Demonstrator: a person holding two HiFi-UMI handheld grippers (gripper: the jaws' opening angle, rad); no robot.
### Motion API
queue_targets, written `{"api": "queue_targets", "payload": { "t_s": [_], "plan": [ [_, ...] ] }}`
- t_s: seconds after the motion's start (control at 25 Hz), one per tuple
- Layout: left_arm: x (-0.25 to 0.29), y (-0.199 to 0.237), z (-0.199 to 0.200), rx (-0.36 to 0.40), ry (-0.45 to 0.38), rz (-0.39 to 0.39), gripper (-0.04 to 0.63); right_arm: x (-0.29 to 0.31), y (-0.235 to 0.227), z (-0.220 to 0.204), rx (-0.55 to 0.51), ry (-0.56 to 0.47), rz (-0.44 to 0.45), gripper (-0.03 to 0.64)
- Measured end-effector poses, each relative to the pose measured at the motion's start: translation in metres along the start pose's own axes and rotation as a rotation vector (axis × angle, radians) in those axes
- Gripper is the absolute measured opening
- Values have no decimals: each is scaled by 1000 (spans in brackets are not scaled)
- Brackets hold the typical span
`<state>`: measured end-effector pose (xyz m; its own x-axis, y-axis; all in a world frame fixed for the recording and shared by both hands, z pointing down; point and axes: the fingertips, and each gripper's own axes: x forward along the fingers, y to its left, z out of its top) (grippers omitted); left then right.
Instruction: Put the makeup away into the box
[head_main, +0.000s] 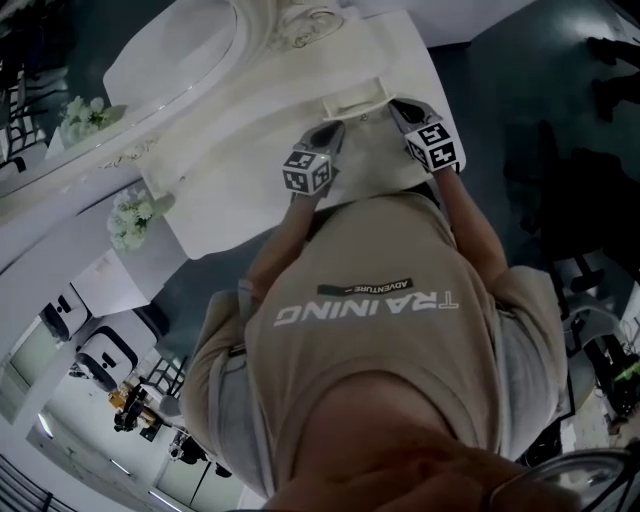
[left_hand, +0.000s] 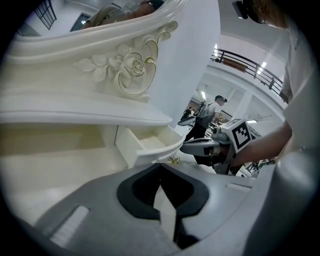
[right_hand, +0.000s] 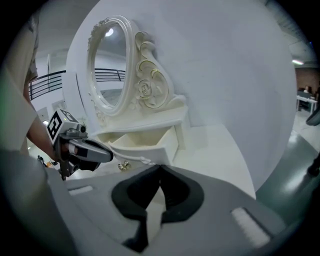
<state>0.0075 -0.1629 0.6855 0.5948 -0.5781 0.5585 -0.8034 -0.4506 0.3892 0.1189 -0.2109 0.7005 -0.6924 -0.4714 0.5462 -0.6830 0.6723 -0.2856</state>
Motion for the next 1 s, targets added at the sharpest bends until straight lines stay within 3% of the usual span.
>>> {"api": "queue_targets", "payload": {
  "t_s": [0.56, 0.76, 1.0],
  "plan": [
    [21, 29, 28, -39, -2, 55, 8, 33, -26, 28, 40, -21, 48, 5],
    [23, 40, 40, -63, -29, 86, 8, 42, -29, 40, 22, -29, 80, 4],
    [37, 49, 54, -39, -30, 92, 8, 51, -44, 53, -34, -30, 102, 4]
  ]
}}
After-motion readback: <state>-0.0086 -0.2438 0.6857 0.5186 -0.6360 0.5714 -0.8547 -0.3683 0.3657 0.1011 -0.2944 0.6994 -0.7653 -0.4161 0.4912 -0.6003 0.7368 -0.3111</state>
